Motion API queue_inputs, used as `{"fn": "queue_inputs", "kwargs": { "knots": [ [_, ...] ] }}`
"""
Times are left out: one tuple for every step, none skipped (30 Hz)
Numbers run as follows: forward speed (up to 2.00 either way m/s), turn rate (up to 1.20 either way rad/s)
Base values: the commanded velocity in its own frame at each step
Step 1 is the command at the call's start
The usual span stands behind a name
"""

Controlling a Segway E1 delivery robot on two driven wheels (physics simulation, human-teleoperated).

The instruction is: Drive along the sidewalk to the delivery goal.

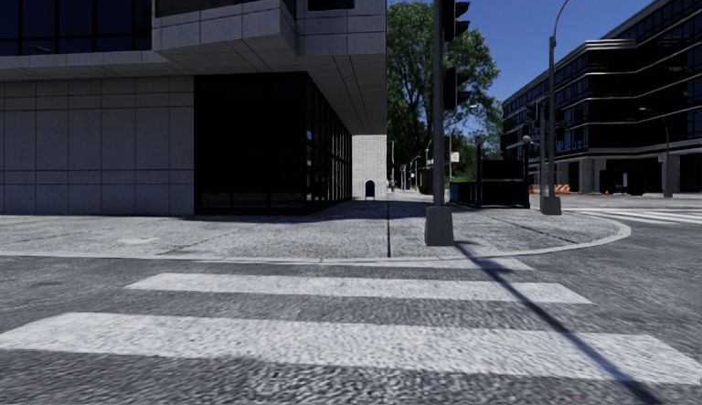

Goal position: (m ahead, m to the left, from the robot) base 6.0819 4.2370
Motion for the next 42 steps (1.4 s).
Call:
{"fn": "queue_inputs", "kwargs": {
  "knots": [
    [1.81,0.00],
    [1.81,0.00],
    [1.81,0.00],
    [1.81,0.00],
    [1.81,0.00],
    [1.81,0.00],
    [1.81,0.00],
    [1.81,0.00],
    [1.81,0.00],
    [1.81,0.00],
    [1.81,0.00],
    [1.81,0.00],
    [1.81,0.00],
    [1.81,0.00],
    [1.81,0.00],
    [1.81,0.00],
    [1.81,0.00],
    [1.81,0.00],
    [1.81,0.00],
    [1.81,0.00],
    [1.81,0.00],
    [1.81,0.00],
    [1.81,0.00],
    [1.81,0.00],
    [1.81,0.00],
    [1.81,0.00],
    [1.81,0.00],
    [1.81,0.00],
    [1.81,0.00],
    [1.81,0.00],
    [1.81,0.00],
    [1.81,0.00],
    [1.80,0.00],
    [1.80,0.00],
    [1.79,0.00],
    [1.79,0.00],
    [1.79,0.00],
    [1.77,0.00],
    [1.74,0.00],
    [1.72,0.00],
    [1.72,0.00],
    [1.72,0.00]
  ]
}}
